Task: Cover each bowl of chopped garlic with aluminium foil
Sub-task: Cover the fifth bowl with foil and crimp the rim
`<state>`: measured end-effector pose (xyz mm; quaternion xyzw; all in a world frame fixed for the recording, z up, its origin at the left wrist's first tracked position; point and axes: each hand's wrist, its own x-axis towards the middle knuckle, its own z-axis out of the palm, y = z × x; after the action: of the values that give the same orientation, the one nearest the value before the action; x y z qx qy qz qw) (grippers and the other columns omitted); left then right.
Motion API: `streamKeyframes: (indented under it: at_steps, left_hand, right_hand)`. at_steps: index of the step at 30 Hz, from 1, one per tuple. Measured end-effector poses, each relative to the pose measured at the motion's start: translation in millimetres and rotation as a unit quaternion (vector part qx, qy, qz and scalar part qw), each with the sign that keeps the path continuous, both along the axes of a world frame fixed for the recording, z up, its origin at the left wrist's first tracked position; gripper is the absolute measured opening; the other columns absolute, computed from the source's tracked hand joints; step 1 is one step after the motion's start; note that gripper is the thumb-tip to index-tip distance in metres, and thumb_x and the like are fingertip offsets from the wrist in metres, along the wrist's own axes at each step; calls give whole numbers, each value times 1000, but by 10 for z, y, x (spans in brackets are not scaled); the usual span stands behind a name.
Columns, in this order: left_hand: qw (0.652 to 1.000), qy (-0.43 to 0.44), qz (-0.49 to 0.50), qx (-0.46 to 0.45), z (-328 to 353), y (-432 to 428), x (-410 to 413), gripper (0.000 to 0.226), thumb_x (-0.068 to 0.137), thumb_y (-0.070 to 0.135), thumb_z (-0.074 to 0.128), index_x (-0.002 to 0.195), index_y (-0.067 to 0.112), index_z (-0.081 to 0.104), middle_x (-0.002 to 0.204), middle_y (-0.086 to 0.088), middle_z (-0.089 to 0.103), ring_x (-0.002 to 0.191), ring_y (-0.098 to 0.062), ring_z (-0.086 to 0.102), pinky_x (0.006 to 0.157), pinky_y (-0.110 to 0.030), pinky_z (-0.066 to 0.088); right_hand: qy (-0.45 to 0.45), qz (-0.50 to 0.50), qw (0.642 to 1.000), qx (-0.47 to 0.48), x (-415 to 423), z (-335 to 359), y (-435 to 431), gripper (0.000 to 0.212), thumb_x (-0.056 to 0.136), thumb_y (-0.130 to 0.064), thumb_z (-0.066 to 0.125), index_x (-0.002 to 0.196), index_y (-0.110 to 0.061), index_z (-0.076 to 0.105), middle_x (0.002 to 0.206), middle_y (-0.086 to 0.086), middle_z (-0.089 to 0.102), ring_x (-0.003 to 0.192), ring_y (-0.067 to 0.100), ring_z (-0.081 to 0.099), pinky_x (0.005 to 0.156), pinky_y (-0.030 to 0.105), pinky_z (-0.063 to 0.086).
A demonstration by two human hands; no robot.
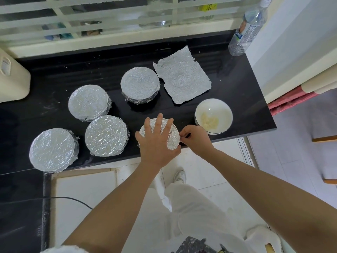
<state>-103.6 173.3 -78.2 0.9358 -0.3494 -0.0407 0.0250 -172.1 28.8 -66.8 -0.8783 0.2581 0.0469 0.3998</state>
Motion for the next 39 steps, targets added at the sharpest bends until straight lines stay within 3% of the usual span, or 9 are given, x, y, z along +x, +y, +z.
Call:
streamKeyframes:
  at_steps: [2, 7, 17, 21, 24, 27, 32, 35, 39]
  left_hand:
    - [1000, -3, -2, -3, -2, 3, -3, 87, 72, 73, 49, 149, 36, 32, 159, -2, 27, 140, -41, 27, 93, -61, 35]
    - [1000, -3, -2, -4, -6, 8, 1, 88, 72, 74, 50, 149, 36, 32, 159, -2, 26, 140, -40, 27, 92, -61, 35]
    - [1000, -2, 0, -2, 10, -1, -4, 87, 72, 73, 50, 149, 36, 32, 159, -2, 27, 139, -40, 28, 92, -60, 35]
    - [1000, -1, 1, -2, 33, 1, -11, 86, 72, 70, 47, 149, 36, 32, 159, -2, 27, 139, -40, 27, 93, -60, 35]
    - [1000, 0, 0, -1, 36, 1, -9, 86, 72, 71, 45, 149, 36, 31, 159, -2, 27, 140, -40, 27, 93, -60, 34]
    - [1000, 2, 0, 0, 41, -4, -7, 88, 71, 72, 44, 150, 36, 30, 159, -1, 26, 140, -39, 26, 93, -60, 34]
    - [1000, 4, 5, -6, 1, -12, -6, 91, 73, 81, 45, 150, 35, 30, 160, -2, 26, 140, -39, 27, 94, -61, 35]
    - [1000, 6, 21, -11, -3, -24, -21, 93, 73, 86, 41, 150, 35, 31, 160, -1, 27, 141, -39, 27, 93, -62, 36]
    - [995, 60, 77, -24, 71, -76, -34, 99, 68, 87, 43, 151, 37, 26, 161, 0, 21, 143, -38, 20, 95, -65, 35]
  right_hand:
    - [14, 17, 1000, -17, 34, 7, -1, 8, 87, -7, 64, 86, -9, 72, 80, 0, 68, 69, 11, 57, 64, 14, 44]
    - [26, 32, 999, -24, 63, -23, 24, 8, 89, -4, 57, 91, -7, 64, 84, 6, 69, 75, 20, 62, 72, 28, 52]
    - [-1, 0, 1000, -25, 97, -104, 27, 7, 85, -5, 64, 86, -10, 68, 82, 1, 62, 71, 15, 56, 70, 26, 50]
    - [3, -84, 996, 40, 90, -130, 107, 9, 87, -7, 66, 87, -16, 64, 78, -2, 65, 68, 10, 61, 64, 17, 51]
    - [25, -135, 983, 118, 83, -97, 111, 8, 87, -5, 65, 86, -12, 67, 79, 5, 70, 68, 16, 69, 66, 28, 61]
    - [25, -196, 948, 250, 36, -44, 110, 11, 89, -5, 63, 95, -2, 72, 86, 12, 73, 75, 23, 72, 75, 38, 61]
    - [4, -216, 889, 403, -149, 68, 212, 23, 97, -19, 56, 110, -9, 71, 100, 7, 74, 90, 18, 72, 77, 24, 58]
    - [-12, -218, 887, 406, -163, 54, 308, 24, 98, -16, 53, 116, -16, 69, 103, 4, 74, 95, 19, 71, 80, 26, 58]
    - [-5, -198, 927, 319, -8, 47, 279, 23, 96, -13, 50, 96, -19, 73, 101, 24, 68, 91, 35, 66, 87, 48, 56]
